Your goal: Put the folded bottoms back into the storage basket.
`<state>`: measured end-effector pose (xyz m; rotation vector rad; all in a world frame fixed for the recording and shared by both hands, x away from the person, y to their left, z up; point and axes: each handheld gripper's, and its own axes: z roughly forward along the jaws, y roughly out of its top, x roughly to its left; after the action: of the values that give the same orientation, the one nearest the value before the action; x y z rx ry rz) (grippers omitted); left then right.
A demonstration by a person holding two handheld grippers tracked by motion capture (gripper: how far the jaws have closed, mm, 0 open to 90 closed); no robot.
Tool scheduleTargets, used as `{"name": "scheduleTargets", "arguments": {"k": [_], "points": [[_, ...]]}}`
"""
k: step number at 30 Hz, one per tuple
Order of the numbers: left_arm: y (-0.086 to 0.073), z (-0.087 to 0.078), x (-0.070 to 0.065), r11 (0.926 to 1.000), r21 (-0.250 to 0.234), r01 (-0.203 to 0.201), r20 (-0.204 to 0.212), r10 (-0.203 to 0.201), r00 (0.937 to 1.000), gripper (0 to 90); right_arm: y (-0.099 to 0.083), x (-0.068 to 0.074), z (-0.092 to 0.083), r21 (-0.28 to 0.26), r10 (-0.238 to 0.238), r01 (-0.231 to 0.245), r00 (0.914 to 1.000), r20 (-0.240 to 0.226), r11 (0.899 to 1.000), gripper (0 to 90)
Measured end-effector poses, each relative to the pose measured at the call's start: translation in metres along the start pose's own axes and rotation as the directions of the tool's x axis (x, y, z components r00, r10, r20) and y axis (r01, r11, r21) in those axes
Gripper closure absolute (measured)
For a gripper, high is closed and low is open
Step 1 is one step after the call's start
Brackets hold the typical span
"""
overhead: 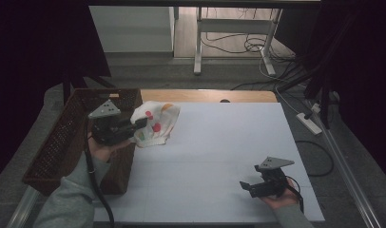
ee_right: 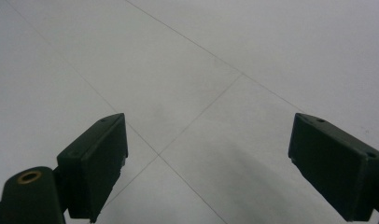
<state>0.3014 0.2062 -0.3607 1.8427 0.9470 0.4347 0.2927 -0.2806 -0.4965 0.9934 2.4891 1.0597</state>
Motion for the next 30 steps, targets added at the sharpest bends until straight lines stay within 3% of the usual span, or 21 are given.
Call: {"name": "scheduleTargets", "arguments": {"k": [30], "points": [[-0.003, -0.043, 0.021, 0.9984, -0.047, 0.030, -0.068, -0.034, 0.9971, 75.2, 0.000, 0.000, 0.000, 0.005, 0.002, -0.002, 1.0000, -0.001, 1.000, 12.1]]}}
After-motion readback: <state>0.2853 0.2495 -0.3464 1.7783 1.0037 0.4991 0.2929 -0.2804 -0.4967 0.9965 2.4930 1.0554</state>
